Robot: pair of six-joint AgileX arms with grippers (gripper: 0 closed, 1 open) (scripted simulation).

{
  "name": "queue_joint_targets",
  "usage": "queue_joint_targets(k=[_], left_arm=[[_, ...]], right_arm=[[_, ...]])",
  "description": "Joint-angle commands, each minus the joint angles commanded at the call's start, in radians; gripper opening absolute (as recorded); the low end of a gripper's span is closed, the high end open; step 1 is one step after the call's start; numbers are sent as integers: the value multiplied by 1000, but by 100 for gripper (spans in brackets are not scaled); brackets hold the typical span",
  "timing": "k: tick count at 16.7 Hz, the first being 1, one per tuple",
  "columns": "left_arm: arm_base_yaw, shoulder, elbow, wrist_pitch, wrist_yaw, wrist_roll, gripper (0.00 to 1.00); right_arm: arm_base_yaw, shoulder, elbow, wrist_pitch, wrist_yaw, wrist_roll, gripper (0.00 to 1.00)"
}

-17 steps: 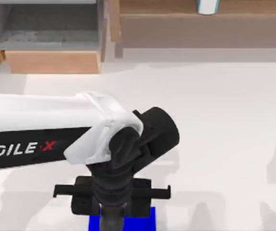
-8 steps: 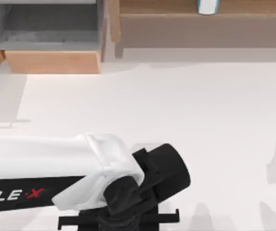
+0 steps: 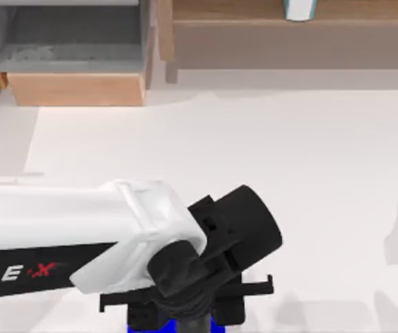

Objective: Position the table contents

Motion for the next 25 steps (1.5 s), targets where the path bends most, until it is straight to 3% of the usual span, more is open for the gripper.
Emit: queue_joint_targets(k=[10,25], left_arm=[[-20,-7,86,131,-59,-12,0],[-21,16,-36,-16,32,-6,0]], right_arm=[[0,0,0,0,0,0,100],[0,0,0,0,0,0,100]])
